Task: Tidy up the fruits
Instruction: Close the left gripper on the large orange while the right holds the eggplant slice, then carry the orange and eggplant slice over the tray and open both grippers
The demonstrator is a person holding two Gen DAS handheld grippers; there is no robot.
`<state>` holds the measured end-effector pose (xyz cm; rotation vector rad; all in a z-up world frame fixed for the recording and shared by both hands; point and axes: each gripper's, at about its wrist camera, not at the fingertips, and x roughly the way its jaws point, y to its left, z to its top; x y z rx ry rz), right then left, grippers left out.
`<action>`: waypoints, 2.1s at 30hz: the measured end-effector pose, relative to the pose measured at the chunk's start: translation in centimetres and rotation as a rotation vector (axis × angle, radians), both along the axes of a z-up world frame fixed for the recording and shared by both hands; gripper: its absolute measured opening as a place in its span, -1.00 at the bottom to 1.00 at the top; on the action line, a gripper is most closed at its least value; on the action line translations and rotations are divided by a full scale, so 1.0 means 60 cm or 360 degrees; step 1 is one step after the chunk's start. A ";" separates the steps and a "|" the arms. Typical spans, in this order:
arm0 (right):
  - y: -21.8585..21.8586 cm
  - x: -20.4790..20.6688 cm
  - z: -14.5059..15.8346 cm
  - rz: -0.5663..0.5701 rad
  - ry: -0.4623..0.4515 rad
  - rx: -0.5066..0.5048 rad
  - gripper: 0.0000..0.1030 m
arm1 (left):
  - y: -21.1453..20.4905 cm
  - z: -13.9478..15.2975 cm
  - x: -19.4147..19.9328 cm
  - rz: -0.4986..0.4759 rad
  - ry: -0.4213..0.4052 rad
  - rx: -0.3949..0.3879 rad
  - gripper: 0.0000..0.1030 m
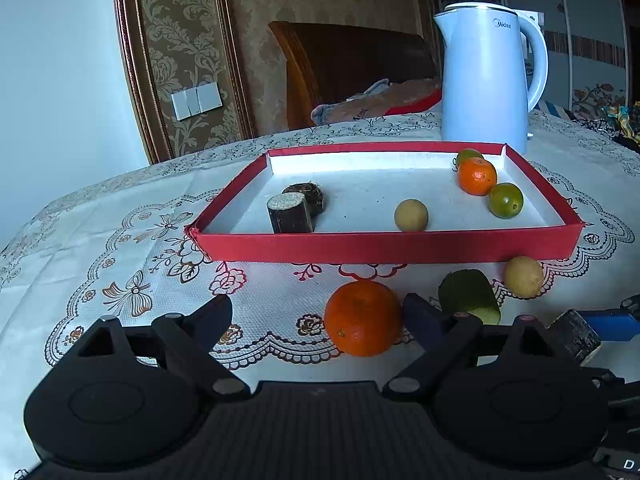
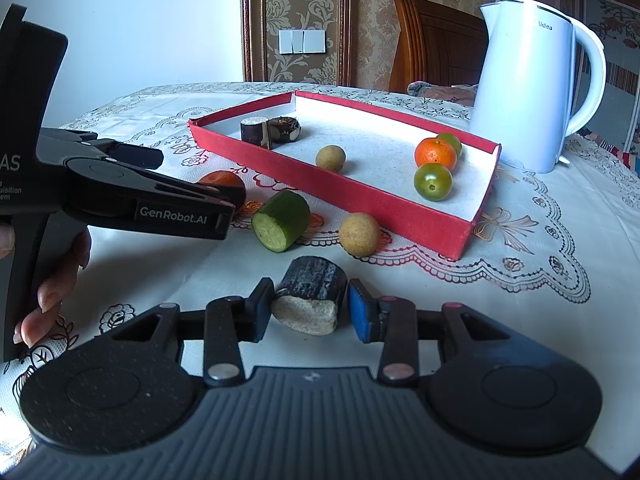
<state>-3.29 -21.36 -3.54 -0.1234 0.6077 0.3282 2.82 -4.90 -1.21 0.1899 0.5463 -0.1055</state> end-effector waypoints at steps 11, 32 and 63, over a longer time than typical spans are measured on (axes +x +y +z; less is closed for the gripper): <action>0.001 -0.002 0.001 -0.0005 -0.0012 -0.0010 -0.30 | -0.013 -0.002 -0.009 -0.0108 -0.0005 0.0016 0.16; -0.013 -0.025 0.022 -0.0023 -0.0193 0.0059 -0.31 | -0.009 0.012 -0.024 -0.0019 -0.0116 0.0056 -0.28; -0.031 0.199 0.039 -0.0409 -0.0206 -0.0026 -0.22 | -0.076 0.013 0.170 0.0070 -0.0147 0.0109 -0.23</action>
